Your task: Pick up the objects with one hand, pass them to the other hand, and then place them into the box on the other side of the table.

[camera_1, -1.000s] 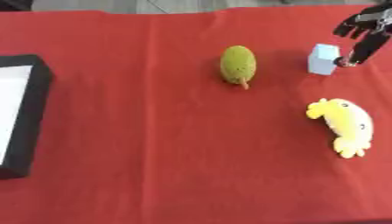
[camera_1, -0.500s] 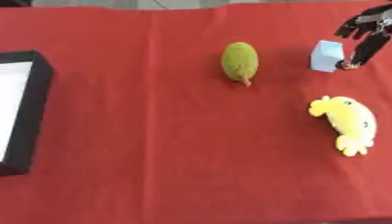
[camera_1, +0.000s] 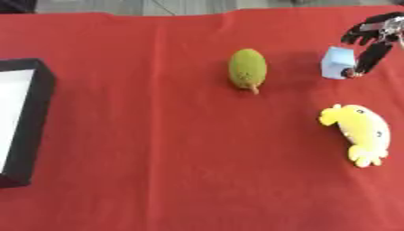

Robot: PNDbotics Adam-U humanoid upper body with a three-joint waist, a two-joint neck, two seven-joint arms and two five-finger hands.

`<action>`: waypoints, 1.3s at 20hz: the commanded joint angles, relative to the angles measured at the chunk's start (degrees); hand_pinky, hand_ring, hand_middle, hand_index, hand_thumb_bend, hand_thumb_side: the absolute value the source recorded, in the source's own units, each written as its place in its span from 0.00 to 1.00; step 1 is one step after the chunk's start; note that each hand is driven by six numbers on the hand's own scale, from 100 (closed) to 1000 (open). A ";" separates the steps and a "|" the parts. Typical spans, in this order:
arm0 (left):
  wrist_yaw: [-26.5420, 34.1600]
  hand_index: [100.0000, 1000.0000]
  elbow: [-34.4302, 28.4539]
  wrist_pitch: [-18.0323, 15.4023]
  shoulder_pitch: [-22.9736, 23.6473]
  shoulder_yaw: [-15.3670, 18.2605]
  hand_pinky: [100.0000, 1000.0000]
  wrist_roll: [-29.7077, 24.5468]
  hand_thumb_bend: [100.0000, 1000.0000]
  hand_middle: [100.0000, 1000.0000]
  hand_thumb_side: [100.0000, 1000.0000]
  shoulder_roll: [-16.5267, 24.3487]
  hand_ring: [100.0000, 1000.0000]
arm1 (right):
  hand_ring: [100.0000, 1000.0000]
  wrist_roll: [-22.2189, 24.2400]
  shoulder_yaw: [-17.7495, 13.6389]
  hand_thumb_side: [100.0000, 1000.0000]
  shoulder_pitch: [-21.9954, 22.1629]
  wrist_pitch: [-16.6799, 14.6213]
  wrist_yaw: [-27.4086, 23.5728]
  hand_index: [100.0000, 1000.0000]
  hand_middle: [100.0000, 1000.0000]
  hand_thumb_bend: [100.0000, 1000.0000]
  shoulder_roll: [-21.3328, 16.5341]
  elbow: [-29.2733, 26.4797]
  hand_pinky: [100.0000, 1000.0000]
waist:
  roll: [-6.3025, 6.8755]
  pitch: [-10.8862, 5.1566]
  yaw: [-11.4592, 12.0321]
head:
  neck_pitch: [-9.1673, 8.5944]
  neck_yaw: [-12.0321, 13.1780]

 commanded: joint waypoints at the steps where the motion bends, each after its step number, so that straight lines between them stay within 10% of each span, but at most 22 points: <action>1: 0.20 0.76 -1.38 0.13 -0.52 0.21 0.89 -0.02 0.84 0.68 0.46 0.66 0.70 | 0.94 -0.36 -0.21 0.00 -1.19 0.03 0.71 0.93 0.91 0.29 -1.39 0.23 0.95 | -0.05 -0.88 0.16 | -0.80 -0.24; 26: 0.24 0.75 -1.69 0.52 -0.28 0.26 0.90 0.13 0.83 0.67 0.45 0.12 0.70 | 0.93 -4.13 -1.58 0.00 -2.25 -0.10 1.71 0.89 0.86 0.21 -0.30 4.07 0.93 | 0.44 0.21 0.25 | -0.73 -0.25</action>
